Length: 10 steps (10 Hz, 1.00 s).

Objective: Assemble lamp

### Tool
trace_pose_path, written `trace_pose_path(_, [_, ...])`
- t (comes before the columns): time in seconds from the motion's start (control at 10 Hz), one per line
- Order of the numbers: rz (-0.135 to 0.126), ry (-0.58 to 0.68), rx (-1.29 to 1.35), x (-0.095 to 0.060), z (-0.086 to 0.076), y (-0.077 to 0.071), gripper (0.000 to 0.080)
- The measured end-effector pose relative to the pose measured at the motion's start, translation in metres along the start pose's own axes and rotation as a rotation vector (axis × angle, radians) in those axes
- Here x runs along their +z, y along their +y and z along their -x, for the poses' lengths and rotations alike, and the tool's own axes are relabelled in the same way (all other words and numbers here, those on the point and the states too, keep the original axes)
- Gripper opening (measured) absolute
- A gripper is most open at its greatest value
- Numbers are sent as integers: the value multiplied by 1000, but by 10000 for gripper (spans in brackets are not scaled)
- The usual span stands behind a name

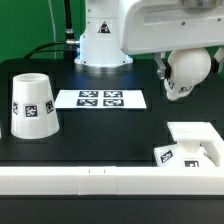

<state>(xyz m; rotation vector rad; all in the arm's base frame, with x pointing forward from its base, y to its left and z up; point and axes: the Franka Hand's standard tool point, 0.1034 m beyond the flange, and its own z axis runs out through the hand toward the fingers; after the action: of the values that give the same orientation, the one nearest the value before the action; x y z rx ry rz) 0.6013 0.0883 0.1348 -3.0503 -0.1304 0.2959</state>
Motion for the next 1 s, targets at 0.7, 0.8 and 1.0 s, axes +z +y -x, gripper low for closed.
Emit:
trace_pose_path(0.7, [16,331,-13,-32,-12,-5,577])
trace_pose_path(0.8, [16,340,-16,-36,-15,-6,577])
trace_pose_path(1.0, [16,346,-15,-33,-15,-6,578])
